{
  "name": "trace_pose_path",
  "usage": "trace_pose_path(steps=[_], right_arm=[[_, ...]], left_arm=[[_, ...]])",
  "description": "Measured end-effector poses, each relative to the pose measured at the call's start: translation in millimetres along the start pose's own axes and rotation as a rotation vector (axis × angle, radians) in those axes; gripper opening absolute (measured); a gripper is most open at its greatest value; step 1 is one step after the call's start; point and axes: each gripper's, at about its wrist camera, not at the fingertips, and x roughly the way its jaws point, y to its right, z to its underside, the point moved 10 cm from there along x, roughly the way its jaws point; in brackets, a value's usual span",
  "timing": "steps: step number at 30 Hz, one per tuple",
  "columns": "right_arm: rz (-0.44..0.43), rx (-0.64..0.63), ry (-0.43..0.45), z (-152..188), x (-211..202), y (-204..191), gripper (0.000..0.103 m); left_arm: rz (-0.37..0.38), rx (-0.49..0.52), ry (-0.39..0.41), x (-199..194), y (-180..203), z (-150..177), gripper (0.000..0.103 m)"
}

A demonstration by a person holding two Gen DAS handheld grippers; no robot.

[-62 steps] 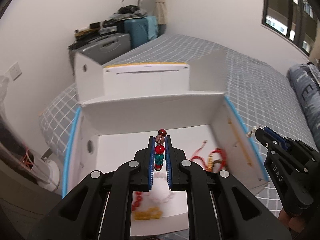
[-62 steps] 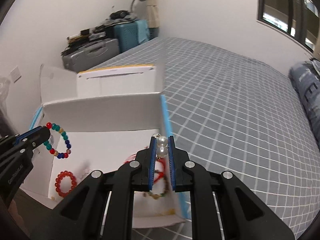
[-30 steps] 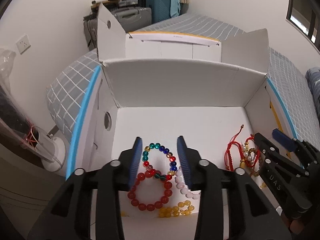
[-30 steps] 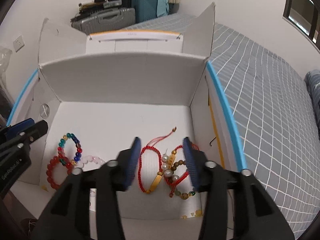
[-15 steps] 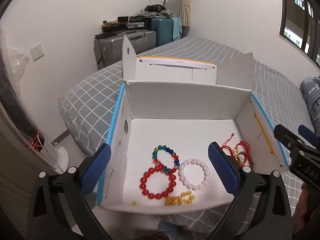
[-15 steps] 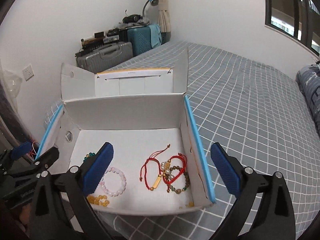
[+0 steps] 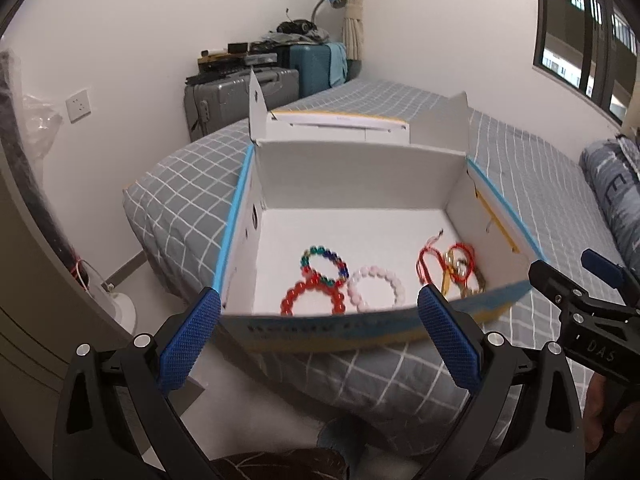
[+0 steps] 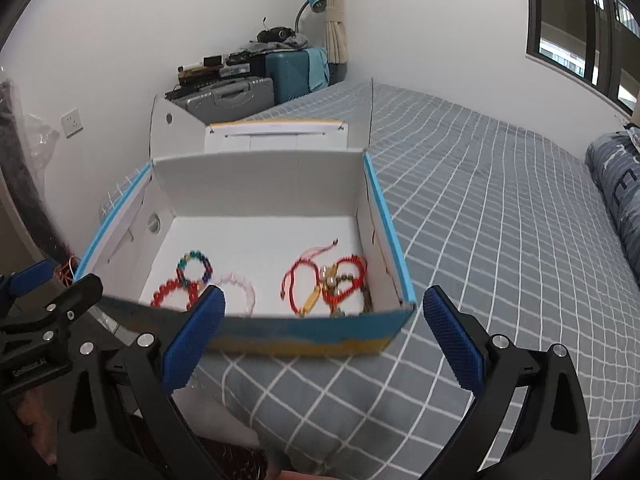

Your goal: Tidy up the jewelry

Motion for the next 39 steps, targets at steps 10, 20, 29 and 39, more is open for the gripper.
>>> trace_pose_path(steps=[10, 20, 29, 39], right_arm=[[-0.005, 0.011, -0.026, 19, 6, 6, 0.095], [-0.001, 0.022, -0.021, 18, 5, 10, 0.095], [-0.002, 0.021, -0.022, 18, 5, 11, 0.095], [-0.002, 0.023, -0.025, 18, 7, 12, 0.095]], left_arm=[[-0.011, 0.028, -0.005, 3, 9, 10, 0.097], [-0.006, 0.019, -0.014, 6, 10, 10, 0.097], [0.011, 0.013, -0.016, 8, 14, 10, 0.097], [0.026, 0.022, -0.020, 10, 19, 10, 0.097]])
